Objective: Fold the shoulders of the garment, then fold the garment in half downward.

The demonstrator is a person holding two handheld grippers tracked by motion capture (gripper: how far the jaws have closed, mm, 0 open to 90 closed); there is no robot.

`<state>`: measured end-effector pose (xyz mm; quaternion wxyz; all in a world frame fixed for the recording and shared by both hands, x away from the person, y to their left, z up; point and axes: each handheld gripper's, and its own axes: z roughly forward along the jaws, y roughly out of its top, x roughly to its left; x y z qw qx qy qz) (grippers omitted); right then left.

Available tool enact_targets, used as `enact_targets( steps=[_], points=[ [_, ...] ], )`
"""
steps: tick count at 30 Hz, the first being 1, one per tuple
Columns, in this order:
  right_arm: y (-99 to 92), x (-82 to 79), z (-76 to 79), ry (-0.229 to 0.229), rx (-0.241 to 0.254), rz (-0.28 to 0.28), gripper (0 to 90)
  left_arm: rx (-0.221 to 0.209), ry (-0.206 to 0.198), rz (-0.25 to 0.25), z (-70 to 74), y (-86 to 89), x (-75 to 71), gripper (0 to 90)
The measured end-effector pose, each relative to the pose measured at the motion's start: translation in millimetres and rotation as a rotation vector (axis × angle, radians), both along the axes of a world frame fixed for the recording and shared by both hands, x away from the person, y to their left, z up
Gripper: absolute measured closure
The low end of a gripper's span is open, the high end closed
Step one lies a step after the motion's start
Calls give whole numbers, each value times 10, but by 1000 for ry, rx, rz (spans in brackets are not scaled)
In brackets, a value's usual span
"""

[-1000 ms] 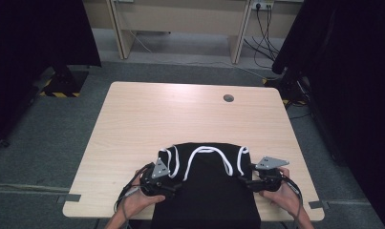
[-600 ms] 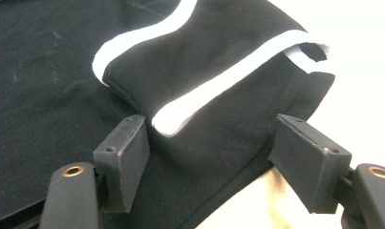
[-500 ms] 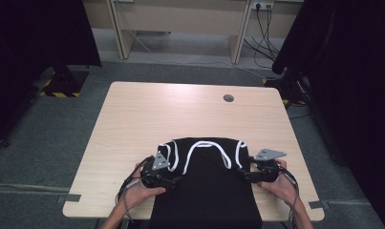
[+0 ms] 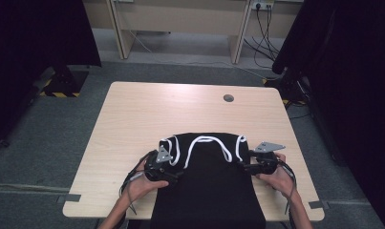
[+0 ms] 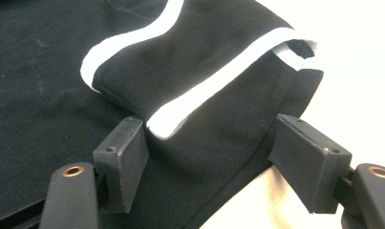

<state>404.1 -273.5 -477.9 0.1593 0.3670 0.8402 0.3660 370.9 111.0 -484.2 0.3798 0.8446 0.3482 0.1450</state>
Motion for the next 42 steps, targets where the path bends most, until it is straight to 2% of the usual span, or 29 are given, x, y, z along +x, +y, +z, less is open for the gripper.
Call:
enact_targets(
  steps=[10, 14, 18, 21, 26, 30, 32, 33, 34, 35, 36, 37, 42],
  points=[
    [30, 83, -1, 2, 1, -14, 282, -2, 7, -22, -1, -11, 17, 31],
    [30, 74, 0, 5, 4, -16, 268, -30, 6, -30, 37, 39, -1, 13],
    [-2, 58, 35, 44, 32, -9, 201, -79, -10, -8, 174, 133, -6, 9],
    [-32, 43, 100, 29, 60, -7, 196, -100, -10, 6, 242, 175, 7, 9],
    [-42, 66, 231, 2, 79, -7, 163, -94, 9, 25, 230, 189, 56, 9],
    [-16, 181, 259, -5, 84, -16, 162, -89, 18, 46, 223, 167, 140, 9],
    [17, 258, 259, -6, 79, -17, 158, -109, 24, 63, 253, 164, 208, 9],
    [60, 347, 264, 0, 72, -18, 158, -133, 34, 76, 294, 158, 294, 9],
    [82, 392, 271, 1, 63, -21, 158, -133, 34, 76, 294, 158, 294, 9],
    [105, 437, 276, 3, 54, -21, 158, -118, 35, 84, 321, 146, 391, 9],
    [127, 482, 279, 2, 46, -17, 158, -118, 35, 84, 321, 146, 391, 9],
    [145, 529, 279, 5, 40, -11, 158, -102, 45, 96, 313, 135, 500, 9],
    [194, 741, 234, 46, 31, -14, 159, -74, 79, 117, 220, 93, 712, 9]
  ],
)
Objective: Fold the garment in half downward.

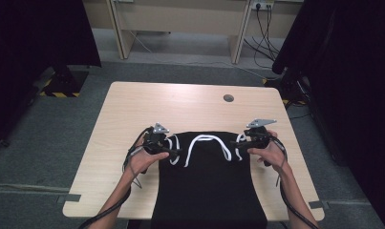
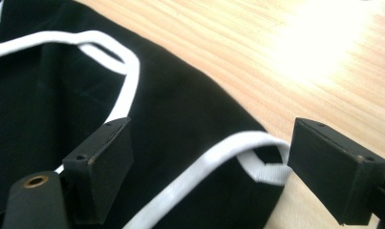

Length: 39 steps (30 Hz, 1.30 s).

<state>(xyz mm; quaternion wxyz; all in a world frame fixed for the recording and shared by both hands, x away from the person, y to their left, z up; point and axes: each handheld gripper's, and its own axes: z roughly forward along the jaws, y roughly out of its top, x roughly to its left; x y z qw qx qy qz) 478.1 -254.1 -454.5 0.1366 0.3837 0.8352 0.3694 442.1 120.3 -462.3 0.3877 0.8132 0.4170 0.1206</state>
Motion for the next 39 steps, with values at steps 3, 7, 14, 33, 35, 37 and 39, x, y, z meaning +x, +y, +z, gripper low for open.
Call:
enact_targets(
  steps=[3, 7, 14, 33, 35, 37, 39],
  points=[
    [16, 91, -34, 16, -8, -6, 160, 19, 9, 5, -38, -36, 99, 10],
    [45, 168, -72, 21, -23, -8, 160, 37, 14, -3, -47, -91, 213, 10],
    [95, 243, -195, 16, -54, 18, 196, 107, 13, -52, -125, -159, 319, 109],
    [125, 101, -68, 6, -22, 115, 810, 59, -31, -117, -41, -125, 189, 770],
    [125, 84, -25, -5, -26, 122, 814, 51, -29, -112, -5, -111, 204, 772],
    [119, 74, 29, -18, -29, 132, 819, 48, -34, -119, 39, -107, 212, 776],
    [110, 72, 84, -29, -22, 134, 821, 44, -39, -120, 84, -111, 226, 777]
  ],
)
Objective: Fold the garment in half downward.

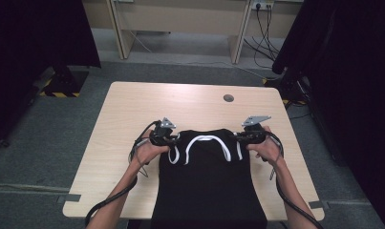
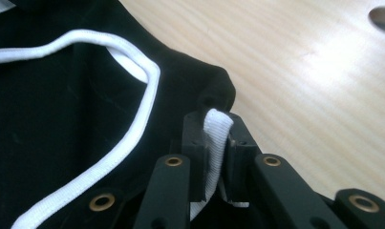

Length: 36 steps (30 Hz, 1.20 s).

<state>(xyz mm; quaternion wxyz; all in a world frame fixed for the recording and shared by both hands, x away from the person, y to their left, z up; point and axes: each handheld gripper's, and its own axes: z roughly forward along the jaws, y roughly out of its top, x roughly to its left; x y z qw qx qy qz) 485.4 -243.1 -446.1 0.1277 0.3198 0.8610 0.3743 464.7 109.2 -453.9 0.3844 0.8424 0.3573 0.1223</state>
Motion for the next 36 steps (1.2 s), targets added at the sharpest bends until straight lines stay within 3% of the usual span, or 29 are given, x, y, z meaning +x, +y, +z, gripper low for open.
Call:
enact_targets(
  steps=[12, 17, 23, 25, 30, 36],
  points=[
    [-32, 108, 328, -81, 33, -36, 824, -1, -49, 48, 308, 2, 231, 779],
    [-26, 216, 417, -101, 18, -59, 824, -7, -61, 69, 429, -30, 331, 778],
    [-9, 284, 543, -128, 39, -75, 824, -17, -99, 95, 601, -43, 403, 778],
    [-7, 295, 607, -156, 41, -76, 824, -27, -124, 101, 676, -44, 405, 777],
    [5, 170, 694, -232, 40, -55, 824, -43, -181, 75, 771, -35, 241, 774],
    [30, -245, 629, -312, 28, 4, 823, -46, -225, 14, 650, -4, -160, 769]
  ],
)
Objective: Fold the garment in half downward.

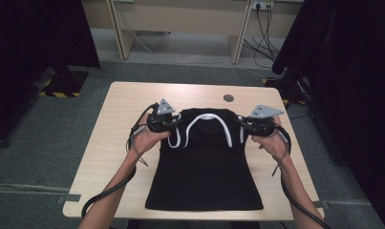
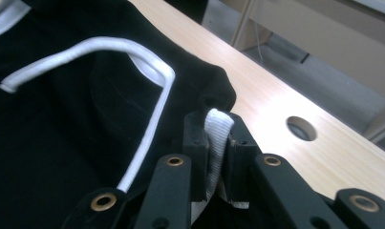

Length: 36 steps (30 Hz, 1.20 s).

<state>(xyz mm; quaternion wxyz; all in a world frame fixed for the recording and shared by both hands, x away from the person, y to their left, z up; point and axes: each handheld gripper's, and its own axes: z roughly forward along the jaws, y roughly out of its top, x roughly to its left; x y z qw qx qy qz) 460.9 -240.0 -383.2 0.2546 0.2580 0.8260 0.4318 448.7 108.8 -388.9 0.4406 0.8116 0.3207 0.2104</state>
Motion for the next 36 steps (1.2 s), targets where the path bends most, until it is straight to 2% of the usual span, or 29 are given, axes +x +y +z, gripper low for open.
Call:
enact_targets(
  steps=[6, 8, 9, 10, 11, 17, 22, 25, 28, 30, 33, 36],
  points=[
    [21, -413, -175, -11, 3, 34, 821, -5, -14, -48, -171, -5, -418, 750],
    [21, -538, -243, -5, -2, 40, 820, 13, -12, -68, -237, -8, -564, 731],
    [20, -597, -277, -2, -9, 44, 819, 13, -12, -68, -237, -8, -564, 724],
    [18, -654, -312, 6, -16, 50, 818, 23, -9, -87, -305, -1, -705, 716],
    [13, -711, -346, 12, -18, 53, 818, 26, -10, -91, -335, 9, -774, 711],
    [-53, -1057, -464, 17, -22, 72, 814, 10, -20, -106, -440, 103, -1127, 688],
    [-129, -1373, -574, 39, -40, 88, 813, -2, 6, -120, -619, 217, -1403, 657],
    [-162, -1517, -660, 70, -55, 102, 815, 3, 34, -124, -724, 265, -1501, 653],
    [-171, -1609, -752, 103, -77, 111, 817, 53, 74, -135, -851, 271, -1572, 653],
    [-172, -1644, -798, 125, -92, 116, 818, 69, 91, -142, -895, 280, -1598, 652],
    [-173, -1640, -842, 145, -100, 111, 819, 65, 113, -138, -893, 277, -1577, 642],
    [-152, -1576, -846, 150, -116, 110, 821, 90, 120, -128, -870, 213, -1491, 632]
  ],
)
